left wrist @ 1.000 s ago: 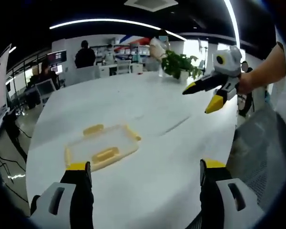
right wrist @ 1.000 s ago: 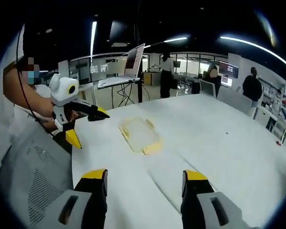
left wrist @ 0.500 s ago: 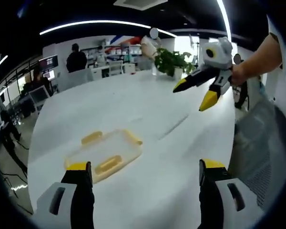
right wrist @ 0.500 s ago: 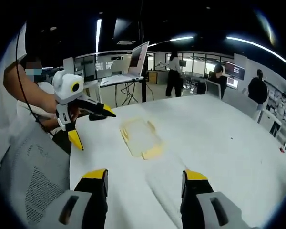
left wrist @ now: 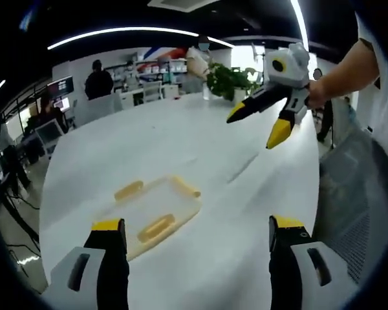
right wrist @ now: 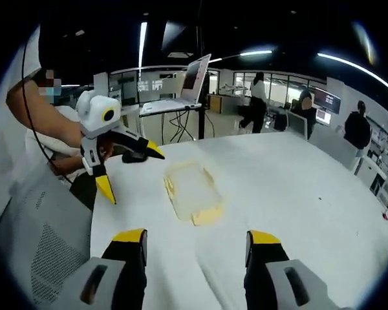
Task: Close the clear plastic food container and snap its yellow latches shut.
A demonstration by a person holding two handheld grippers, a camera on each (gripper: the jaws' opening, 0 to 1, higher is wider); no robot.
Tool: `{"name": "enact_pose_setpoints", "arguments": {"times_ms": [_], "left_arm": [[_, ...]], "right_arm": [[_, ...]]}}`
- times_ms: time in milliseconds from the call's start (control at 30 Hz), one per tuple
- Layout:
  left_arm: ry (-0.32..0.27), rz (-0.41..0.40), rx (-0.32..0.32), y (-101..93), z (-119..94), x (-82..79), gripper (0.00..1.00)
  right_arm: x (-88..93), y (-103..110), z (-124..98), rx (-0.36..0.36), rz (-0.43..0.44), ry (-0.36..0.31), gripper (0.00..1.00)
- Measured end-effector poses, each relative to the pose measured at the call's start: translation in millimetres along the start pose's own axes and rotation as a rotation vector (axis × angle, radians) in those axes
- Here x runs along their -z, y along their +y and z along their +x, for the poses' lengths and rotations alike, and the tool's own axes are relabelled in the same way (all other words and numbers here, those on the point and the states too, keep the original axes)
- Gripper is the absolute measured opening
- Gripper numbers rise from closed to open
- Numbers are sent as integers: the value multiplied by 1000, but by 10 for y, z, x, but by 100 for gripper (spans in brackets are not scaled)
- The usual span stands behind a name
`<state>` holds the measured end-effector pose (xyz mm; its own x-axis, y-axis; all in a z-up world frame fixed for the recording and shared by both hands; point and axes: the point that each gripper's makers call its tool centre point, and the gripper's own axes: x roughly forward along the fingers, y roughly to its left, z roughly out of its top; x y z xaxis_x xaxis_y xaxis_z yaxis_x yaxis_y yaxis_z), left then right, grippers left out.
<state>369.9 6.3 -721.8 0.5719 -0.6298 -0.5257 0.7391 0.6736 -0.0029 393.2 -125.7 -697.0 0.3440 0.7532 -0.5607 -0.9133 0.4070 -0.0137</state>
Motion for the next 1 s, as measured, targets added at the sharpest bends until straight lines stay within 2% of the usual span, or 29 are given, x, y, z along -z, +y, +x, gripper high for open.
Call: {"name": "enact_pose_setpoints", "arguments": {"times_ms": [300,1000], "left_arm": [[8,12,6,84,7,13,89],[27,40,4,399,-2,18,89]], "right_arm": [[20,-37,63,-14,-20,21,59],[-84,-91,303,-64,-74,49,59]]}}
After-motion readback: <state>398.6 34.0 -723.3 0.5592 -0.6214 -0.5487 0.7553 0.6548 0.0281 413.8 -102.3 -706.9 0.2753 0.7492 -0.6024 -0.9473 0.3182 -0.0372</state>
